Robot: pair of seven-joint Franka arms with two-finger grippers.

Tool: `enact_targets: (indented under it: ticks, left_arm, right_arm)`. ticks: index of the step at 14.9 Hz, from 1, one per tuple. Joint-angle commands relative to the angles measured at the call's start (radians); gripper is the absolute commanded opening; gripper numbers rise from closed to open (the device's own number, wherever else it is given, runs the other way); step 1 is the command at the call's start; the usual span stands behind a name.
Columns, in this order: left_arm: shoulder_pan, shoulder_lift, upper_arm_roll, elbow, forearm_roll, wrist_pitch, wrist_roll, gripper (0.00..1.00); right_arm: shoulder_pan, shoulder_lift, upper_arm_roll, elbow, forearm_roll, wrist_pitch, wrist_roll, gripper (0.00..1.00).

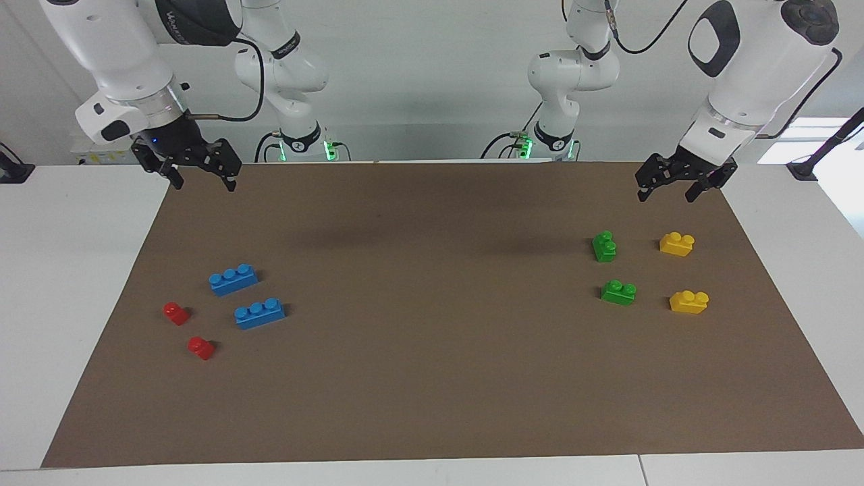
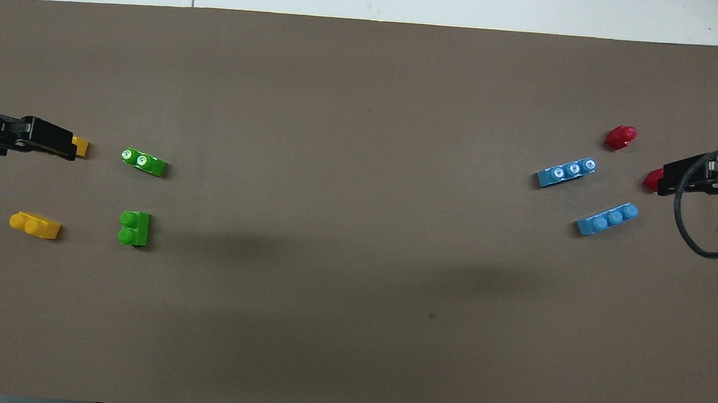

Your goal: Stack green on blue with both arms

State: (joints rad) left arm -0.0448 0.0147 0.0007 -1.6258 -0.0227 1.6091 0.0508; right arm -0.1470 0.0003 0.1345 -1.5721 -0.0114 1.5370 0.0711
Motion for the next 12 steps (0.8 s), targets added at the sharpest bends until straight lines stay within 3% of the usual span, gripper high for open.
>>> enact_targets:
  ticks: [1,4,7,10,12]
  left_arm:
    - [-0.01,0.013,0.01,0.027,0.017,-0.021,0.0,1.0]
    - [-0.001,-0.008,0.013,-0.021,0.01,-0.008,-0.003,1.0]
    - [0.023,-0.094,0.016,-0.196,0.01,0.029,-0.052,1.0]
    - [0.025,-0.168,0.015,-0.398,0.01,0.266,-0.049,1.0]
    - [0.025,-0.168,0.015,-0.46,0.01,0.308,-0.04,1.0]
  right_arm:
    - [0.0,-0.022,0.002,-0.028,-0.022,0.015,-0.001,1.0]
    - [-0.011,-0.017,0.0,-0.028,-0.019,0.06,0.079,1.0]
    - [-0.014,0.006,0.0,-0.026,-0.004,0.084,0.315,1.0]
    - [-0.02,0.053,-0.003,-0.023,0.031,0.123,0.533,0.99]
    - [-0.037,0.101,-0.009,-0.008,0.103,0.124,0.632,0.99]
